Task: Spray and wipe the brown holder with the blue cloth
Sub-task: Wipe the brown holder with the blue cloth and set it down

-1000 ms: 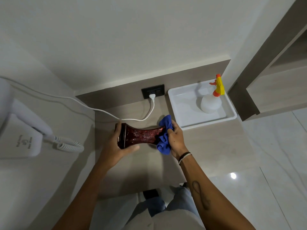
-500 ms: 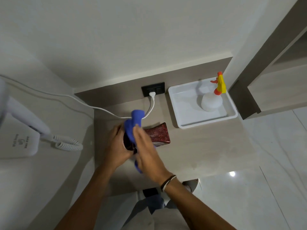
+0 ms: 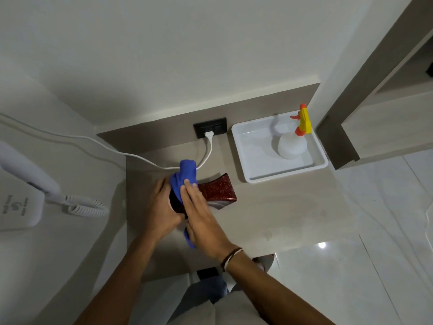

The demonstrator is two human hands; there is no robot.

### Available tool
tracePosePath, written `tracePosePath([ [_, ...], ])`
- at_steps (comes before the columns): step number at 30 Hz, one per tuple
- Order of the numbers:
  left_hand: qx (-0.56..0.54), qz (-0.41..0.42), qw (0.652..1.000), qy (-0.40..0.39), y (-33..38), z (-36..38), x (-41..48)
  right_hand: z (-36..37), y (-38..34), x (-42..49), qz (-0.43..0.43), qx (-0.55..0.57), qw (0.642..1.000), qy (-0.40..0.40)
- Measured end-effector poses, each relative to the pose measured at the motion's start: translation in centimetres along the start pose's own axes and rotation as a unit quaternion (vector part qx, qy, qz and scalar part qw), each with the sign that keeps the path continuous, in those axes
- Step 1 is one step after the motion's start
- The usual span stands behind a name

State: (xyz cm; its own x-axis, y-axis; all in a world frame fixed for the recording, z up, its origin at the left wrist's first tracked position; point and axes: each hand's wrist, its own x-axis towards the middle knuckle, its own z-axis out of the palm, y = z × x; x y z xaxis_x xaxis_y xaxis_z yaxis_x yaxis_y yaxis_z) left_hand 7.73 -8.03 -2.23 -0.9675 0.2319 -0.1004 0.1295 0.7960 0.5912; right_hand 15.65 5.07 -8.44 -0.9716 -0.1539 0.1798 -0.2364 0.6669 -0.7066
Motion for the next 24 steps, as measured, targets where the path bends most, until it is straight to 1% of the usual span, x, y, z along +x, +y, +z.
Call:
tracePosePath([
  [1, 0.014, -0.001, 1.000, -0.002, -0.3, -0.1, -0.1, -0.6, 1.1, 0.0, 0.010, -0.018, 1.000, -0.010],
  [2, 0.029, -0.003, 1.000, -0.004, -0.6, -0.2, -0.2, -1.4, 2.6, -0.2, 0.045, -0.042, 0.998, -0.034],
  [4, 0.030, -0.012, 0.999, -0.003, -0.8, -0.2, -0.3, -3.0, 5.3, -0.3, 0.149, -0.068, 0.985, -0.058],
  [5, 0.025, -0.011, 1.000, -0.005, -0.6, -0.1, -0.2, -3.5, 5.7, -0.2, 0.189, -0.055, 0.979, -0.056],
  [6, 0.023, -0.007, 1.000, -0.004, -0.2, 0.0, 0.0, -3.6, 5.1, 0.3, 0.201, -0.026, 0.978, -0.047],
  [7, 0.024, -0.001, 1.000, -0.001, 0.0, 0.2, 0.1, -3.1, 3.7, 0.7, 0.180, 0.014, 0.983, -0.036],
  [9, 0.024, 0.013, 1.000, 0.005, 0.4, 0.3, 0.5, -1.3, 0.7, 1.2, 0.100, 0.071, 0.992, -0.022],
  [10, 0.026, 0.016, 1.000, 0.006, 0.4, 0.2, 0.6, -0.5, -0.4, 1.0, 0.073, 0.081, 0.994, -0.021],
  [12, 0.037, 0.020, 0.999, 0.005, 0.0, -0.2, 0.6, -0.4, -0.3, 0.8, 0.049, 0.066, 0.996, -0.031],
  [13, 0.043, 0.020, 0.999, 0.005, -0.3, -0.2, 0.6, -0.9, 1.0, 0.8, 0.053, 0.035, 0.997, -0.041],
  [14, 0.048, 0.016, 0.999, 0.006, -0.5, -0.3, 0.5, -1.5, 2.7, 0.6, 0.075, -0.012, 0.995, -0.059],
  [16, 0.047, 0.014, 0.999, 0.013, -0.6, -0.1, 0.3, -2.8, 5.7, 0.6, 0.151, -0.077, 0.982, -0.084],
  [17, 0.045, 0.018, 0.999, 0.016, -0.5, 0.0, 0.2, -3.3, 6.8, 0.6, 0.177, -0.080, 0.978, -0.081],
  [19, 0.036, 0.020, 0.999, 0.020, -0.5, 0.2, 0.2, -3.4, 7.6, 0.7, 0.183, -0.048, 0.980, -0.056],
  [21, 0.010, 0.005, 1.000, 0.019, -0.5, 0.0, 0.2, -3.5, 7.5, 0.6, 0.199, 0.044, 0.979, 0.008],
  [22, -0.006, -0.007, 1.000, 0.018, -0.6, -0.3, 0.2, -3.6, 7.6, 0.5, 0.228, 0.113, 0.966, 0.055],
  [24, -0.048, -0.044, 0.998, 0.020, -1.1, -0.9, 0.2, -4.2, 8.3, 0.3, 0.305, 0.222, 0.916, 0.138],
])
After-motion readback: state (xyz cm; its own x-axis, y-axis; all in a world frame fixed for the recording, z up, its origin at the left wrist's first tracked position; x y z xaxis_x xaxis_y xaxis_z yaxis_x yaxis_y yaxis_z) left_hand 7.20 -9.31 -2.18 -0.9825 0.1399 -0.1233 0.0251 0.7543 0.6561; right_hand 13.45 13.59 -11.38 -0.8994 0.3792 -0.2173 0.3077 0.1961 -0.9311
